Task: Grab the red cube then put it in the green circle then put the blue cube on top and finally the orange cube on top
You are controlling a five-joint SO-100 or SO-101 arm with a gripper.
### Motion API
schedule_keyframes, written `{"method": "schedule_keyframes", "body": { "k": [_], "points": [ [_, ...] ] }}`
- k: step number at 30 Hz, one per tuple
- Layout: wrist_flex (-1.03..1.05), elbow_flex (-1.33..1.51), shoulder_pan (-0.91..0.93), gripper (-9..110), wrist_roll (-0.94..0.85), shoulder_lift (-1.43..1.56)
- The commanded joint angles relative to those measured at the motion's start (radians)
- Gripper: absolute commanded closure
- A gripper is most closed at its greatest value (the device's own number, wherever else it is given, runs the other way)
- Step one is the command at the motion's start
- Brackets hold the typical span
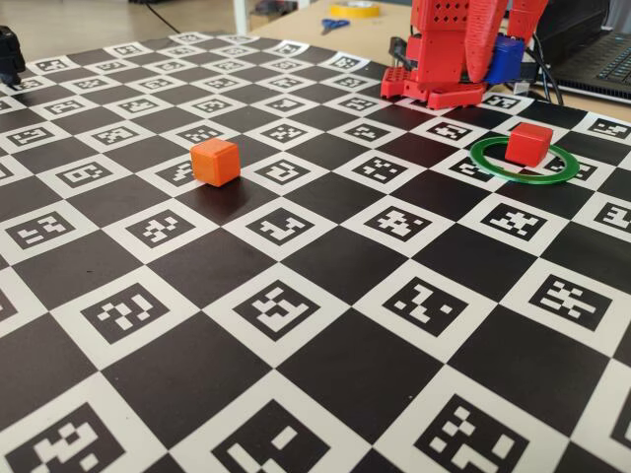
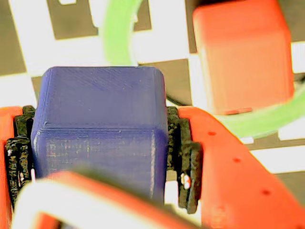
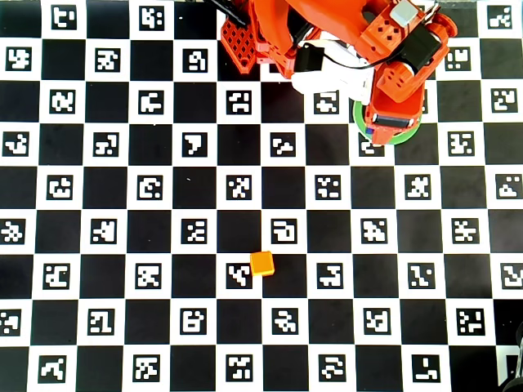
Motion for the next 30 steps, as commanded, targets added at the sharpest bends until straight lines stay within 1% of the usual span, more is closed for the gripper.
{"method": "schedule_keyframes", "body": {
  "k": [1,10,30],
  "points": [
    [-0.012,-0.011,-0.051,96,0.012,0.054],
    [-0.077,0.002,-0.120,98,0.032,-0.020],
    [-0.132,0.052,-0.247,98,0.034,-0.089]
  ]
}}
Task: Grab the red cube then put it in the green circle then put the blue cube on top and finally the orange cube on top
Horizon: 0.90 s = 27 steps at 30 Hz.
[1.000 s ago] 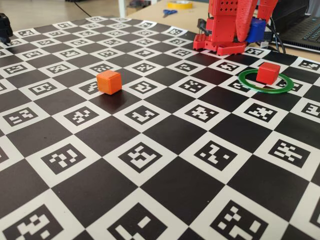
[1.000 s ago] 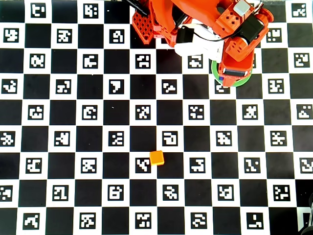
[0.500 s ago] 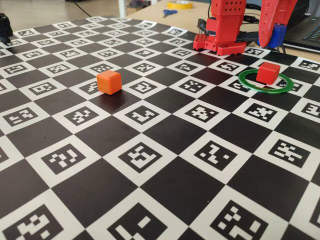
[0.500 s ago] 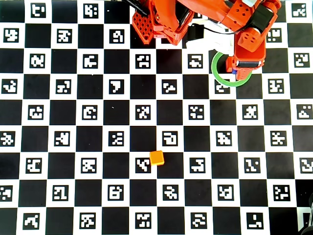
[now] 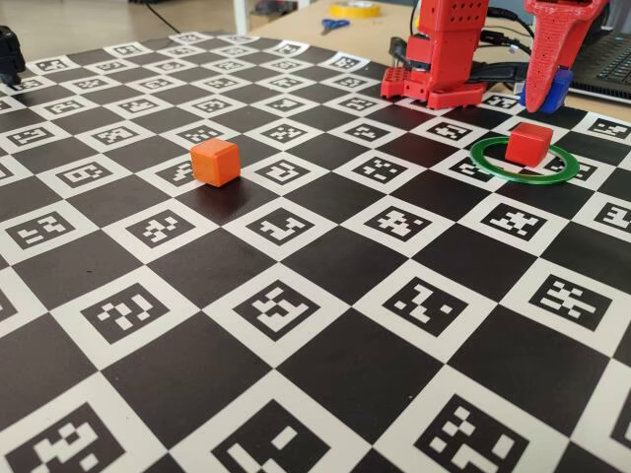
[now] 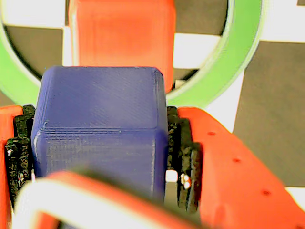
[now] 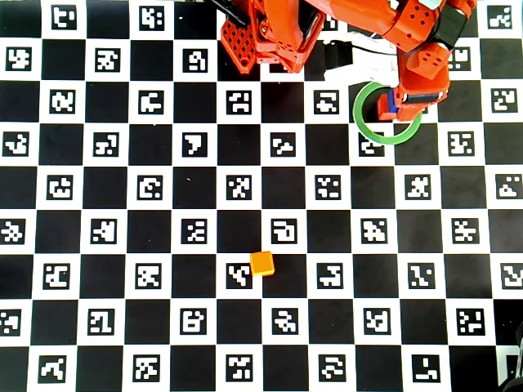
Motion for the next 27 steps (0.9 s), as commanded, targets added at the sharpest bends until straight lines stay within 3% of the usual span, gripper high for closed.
{"method": "schedule_keyframes", "body": {
  "k": [1,27],
  "points": [
    [-0.009,-0.008,-0.014,98,0.008,0.000],
    [-0.069,0.038,0.002,98,-0.002,-0.014]
  ]
}}
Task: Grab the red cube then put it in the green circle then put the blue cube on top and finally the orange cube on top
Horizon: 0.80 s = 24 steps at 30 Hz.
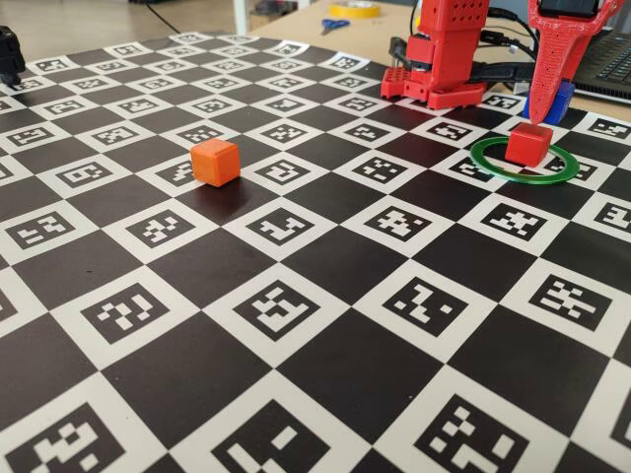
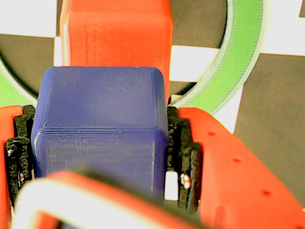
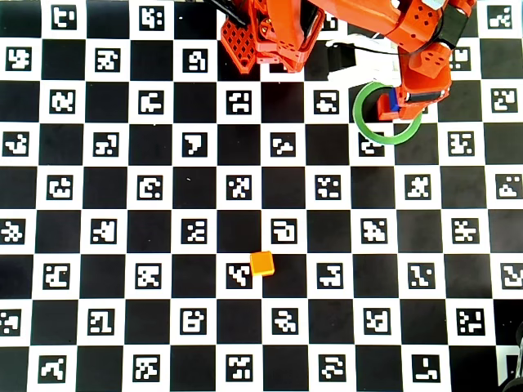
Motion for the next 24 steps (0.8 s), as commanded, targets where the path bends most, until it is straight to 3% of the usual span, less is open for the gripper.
{"method": "schedule_keyframes", "body": {
  "k": [1,24],
  "points": [
    [-0.008,-0.002,0.008,98,-0.002,0.014],
    [-0.038,0.044,0.006,98,-0.006,0.012]
  ]
}}
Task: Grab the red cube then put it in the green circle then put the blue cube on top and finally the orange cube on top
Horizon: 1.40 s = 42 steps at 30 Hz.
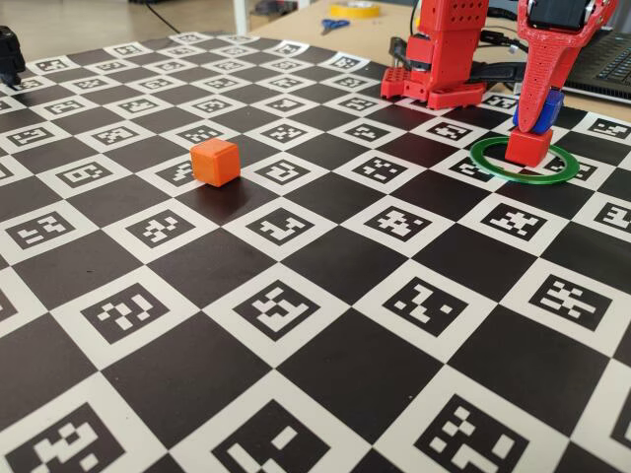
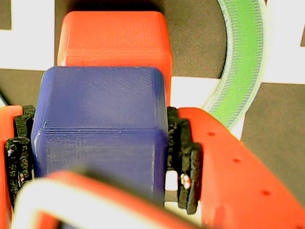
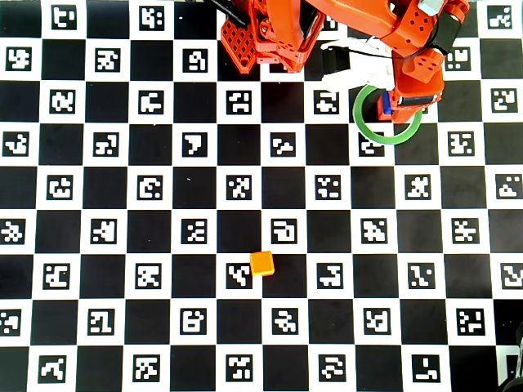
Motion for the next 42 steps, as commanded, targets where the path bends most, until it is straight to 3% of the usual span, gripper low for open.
{"method": "schedule_keyframes", "body": {
  "k": [1,12,27,42],
  "points": [
    [-0.006,-0.005,-0.014,97,-0.006,0.012],
    [0.003,-0.006,-0.054,87,0.003,0.015],
    [-0.002,-0.005,-0.043,86,0.005,0.015],
    [-0.006,0.003,-0.028,77,0.012,0.015]
  ]
}}
